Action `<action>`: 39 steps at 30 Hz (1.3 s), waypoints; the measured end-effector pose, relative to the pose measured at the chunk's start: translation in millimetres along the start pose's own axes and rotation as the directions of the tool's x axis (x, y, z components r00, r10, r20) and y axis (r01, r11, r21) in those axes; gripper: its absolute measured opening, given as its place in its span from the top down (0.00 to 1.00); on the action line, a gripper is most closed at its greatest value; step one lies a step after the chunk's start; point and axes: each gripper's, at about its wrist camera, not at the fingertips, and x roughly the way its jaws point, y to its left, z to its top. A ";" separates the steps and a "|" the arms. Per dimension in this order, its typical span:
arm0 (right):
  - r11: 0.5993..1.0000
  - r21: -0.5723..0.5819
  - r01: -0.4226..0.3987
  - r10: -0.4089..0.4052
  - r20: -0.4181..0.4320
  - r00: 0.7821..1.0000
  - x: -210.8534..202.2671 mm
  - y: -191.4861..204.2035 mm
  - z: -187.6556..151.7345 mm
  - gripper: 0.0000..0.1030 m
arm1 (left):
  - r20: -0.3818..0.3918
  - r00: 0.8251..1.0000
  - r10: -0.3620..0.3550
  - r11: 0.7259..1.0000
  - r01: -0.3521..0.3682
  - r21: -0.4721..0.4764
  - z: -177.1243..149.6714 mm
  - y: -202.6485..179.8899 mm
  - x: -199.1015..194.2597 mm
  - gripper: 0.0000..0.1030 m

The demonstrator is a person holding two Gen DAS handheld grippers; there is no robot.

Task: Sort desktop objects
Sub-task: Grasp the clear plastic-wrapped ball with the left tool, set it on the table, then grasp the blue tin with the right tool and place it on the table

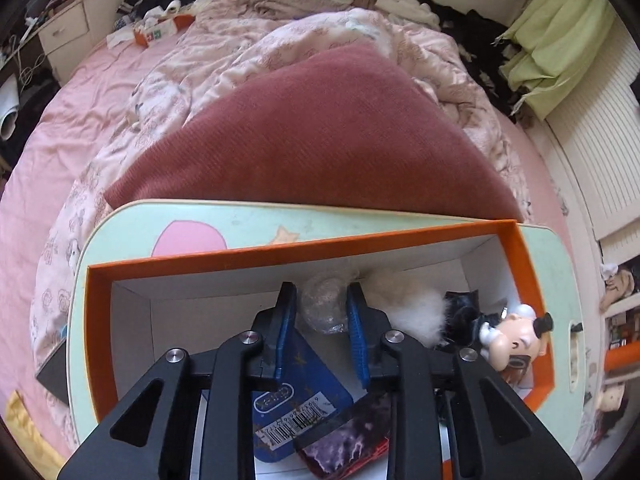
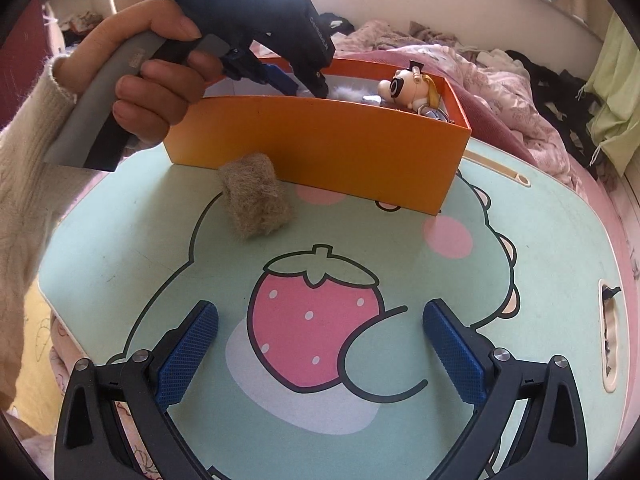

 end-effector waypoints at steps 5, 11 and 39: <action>1.000 0.000 0.000 0.000 0.001 1.000 -0.7 0.1 -1.0 0.01 | 0.168 0.982 -0.083 0.996 0.084 0.002 -9.5 3.9 -50.1 0.75; 1.000 0.001 0.002 -0.002 0.003 1.000 -1.4 1.7 0.6 0.01 | 0.321 0.936 -0.142 0.990 0.136 0.039 -81.0 15.8 -120.0 0.75; 0.973 0.012 -0.231 0.231 -0.089 0.969 4.6 34.5 164.8 0.14 | 0.420 0.900 0.114 0.984 -0.162 0.080 -240.4 -4.7 -68.3 0.10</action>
